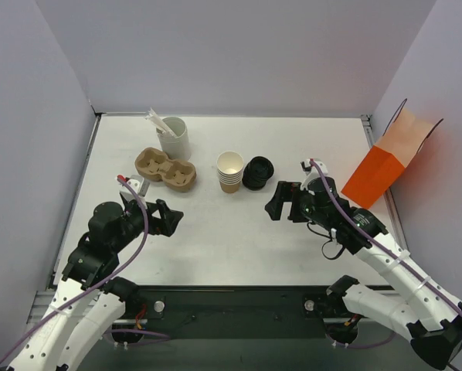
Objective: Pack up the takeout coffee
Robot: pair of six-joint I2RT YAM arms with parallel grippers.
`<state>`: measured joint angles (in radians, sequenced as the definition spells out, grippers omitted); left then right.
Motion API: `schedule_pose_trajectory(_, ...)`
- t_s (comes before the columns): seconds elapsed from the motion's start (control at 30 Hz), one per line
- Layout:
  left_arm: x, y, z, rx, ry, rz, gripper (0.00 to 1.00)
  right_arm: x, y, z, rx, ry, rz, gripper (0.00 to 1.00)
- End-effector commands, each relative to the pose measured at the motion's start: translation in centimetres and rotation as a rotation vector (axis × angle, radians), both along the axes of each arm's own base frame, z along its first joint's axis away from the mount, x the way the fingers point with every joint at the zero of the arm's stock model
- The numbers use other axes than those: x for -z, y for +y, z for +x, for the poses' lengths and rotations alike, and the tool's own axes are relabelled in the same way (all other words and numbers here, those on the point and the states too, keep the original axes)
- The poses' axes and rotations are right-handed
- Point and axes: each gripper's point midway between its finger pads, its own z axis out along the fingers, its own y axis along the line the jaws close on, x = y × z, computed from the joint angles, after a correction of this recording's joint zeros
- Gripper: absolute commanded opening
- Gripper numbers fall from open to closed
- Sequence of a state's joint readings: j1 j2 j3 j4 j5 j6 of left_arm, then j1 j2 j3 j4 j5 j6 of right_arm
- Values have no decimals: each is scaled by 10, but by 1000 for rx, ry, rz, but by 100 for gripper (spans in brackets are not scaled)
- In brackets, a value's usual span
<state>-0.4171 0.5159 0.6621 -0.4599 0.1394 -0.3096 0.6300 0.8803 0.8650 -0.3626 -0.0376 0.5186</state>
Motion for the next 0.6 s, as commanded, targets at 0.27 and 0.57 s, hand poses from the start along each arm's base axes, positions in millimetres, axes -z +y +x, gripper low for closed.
schedule_pose_trajectory(0.27,-17,1,3,-4,-66,-10,97,-36,2,27,82,-52,-7,97)
schedule_pose_trajectory(0.57,-14,5,6,-31,-59,1,97,-49,30,109,193,-52,-138,59)
